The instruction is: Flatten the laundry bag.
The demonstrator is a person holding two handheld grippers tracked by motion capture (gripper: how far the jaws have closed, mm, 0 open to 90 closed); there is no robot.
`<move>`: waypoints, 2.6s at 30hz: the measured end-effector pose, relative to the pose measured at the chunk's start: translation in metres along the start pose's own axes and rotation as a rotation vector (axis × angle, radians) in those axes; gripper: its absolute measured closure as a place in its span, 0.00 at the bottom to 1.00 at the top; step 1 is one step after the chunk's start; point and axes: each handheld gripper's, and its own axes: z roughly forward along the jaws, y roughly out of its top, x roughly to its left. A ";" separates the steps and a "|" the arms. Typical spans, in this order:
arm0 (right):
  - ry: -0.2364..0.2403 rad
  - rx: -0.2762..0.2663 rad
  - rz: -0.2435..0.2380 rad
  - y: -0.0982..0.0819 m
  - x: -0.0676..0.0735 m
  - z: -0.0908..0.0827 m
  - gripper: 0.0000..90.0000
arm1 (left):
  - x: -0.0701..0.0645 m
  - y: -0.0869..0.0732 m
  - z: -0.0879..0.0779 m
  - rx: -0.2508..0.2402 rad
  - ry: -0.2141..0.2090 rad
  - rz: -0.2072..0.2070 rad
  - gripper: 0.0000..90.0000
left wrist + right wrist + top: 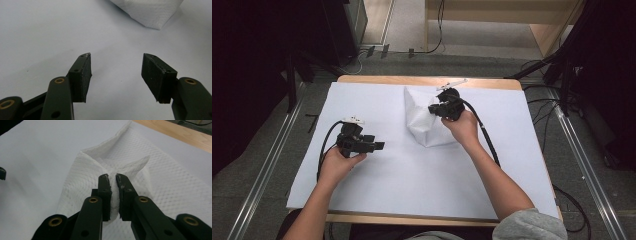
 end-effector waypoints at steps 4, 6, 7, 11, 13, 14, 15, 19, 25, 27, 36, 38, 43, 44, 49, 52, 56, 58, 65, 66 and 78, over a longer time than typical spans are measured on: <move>0.029 0.002 -0.010 0.000 0.010 0.006 0.93 | 0.001 0.000 -0.001 -0.011 -0.008 -0.001 0.46; 0.043 0.003 -0.014 0.000 0.014 0.010 0.93 | 0.001 0.000 -0.001 -0.016 -0.007 0.005 0.46; 0.051 0.006 -0.012 0.000 0.016 0.011 0.93 | 0.001 -0.001 -0.002 -0.021 -0.007 0.001 0.46; 0.072 0.006 -0.017 0.001 0.022 0.016 0.93 | 0.003 -0.001 -0.004 -0.042 -0.002 0.001 0.46; 0.082 0.003 -0.026 0.002 0.028 0.020 0.93 | 0.004 -0.001 -0.006 -0.054 -0.004 -0.002 0.47; 0.089 0.002 -0.029 0.002 0.031 0.021 0.93 | 0.004 -0.001 -0.007 -0.056 -0.003 -0.004 0.47; 0.092 0.001 -0.030 0.002 0.032 0.022 0.93 | 0.005 -0.001 -0.007 -0.058 -0.008 -0.007 0.47; 0.107 0.008 -0.039 0.001 0.040 0.028 0.93 | 0.005 -0.001 -0.008 -0.072 -0.015 -0.005 0.47; 0.131 0.011 -0.047 0.000 0.047 0.033 0.91 | 0.004 -0.001 -0.009 -0.073 -0.018 -0.002 0.47; 0.150 0.007 -0.049 0.001 0.052 0.034 0.87 | 0.005 -0.001 -0.009 -0.074 -0.018 -0.001 0.47; 0.161 -0.018 -0.060 0.009 0.063 0.021 0.71 | 0.009 -0.001 -0.013 -0.075 -0.020 -0.008 0.47; 0.157 -0.018 -0.072 0.010 0.064 0.017 0.69 | 0.010 -0.001 -0.014 -0.076 -0.019 -0.006 0.47; 0.165 -0.007 -0.061 0.012 0.063 0.005 0.68 | 0.012 -0.002 -0.015 -0.077 -0.011 -0.011 0.47; 0.162 -0.010 -0.066 0.012 0.063 0.002 0.68 | 0.012 -0.002 -0.015 -0.077 -0.011 -0.011 0.47; 0.158 -0.021 -0.069 0.013 0.060 -0.016 0.69 | 0.014 -0.002 -0.018 -0.083 -0.006 -0.016 0.47; 0.151 -0.028 -0.069 0.009 0.054 -0.024 0.70 | 0.016 -0.003 -0.019 -0.082 -0.004 -0.016 0.47; 0.134 -0.022 -0.057 -0.002 0.044 -0.029 0.71 | 0.017 -0.002 -0.019 -0.082 -0.004 -0.021 0.47; 0.126 -0.019 -0.053 -0.005 0.041 -0.030 0.71 | 0.017 -0.002 -0.019 -0.083 -0.001 -0.021 0.47; 0.104 0.011 -0.032 -0.036 0.022 -0.037 0.71 | 0.032 0.012 -0.013 -0.078 0.019 -0.026 0.46; 0.104 0.011 -0.032 -0.036 0.022 -0.037 0.71 | 0.035 0.014 -0.011 -0.078 0.019 -0.030 0.46; 0.073 0.041 -0.027 -0.083 0.011 -0.056 0.71 | 0.052 0.057 0.013 -0.106 -0.009 -0.002 0.46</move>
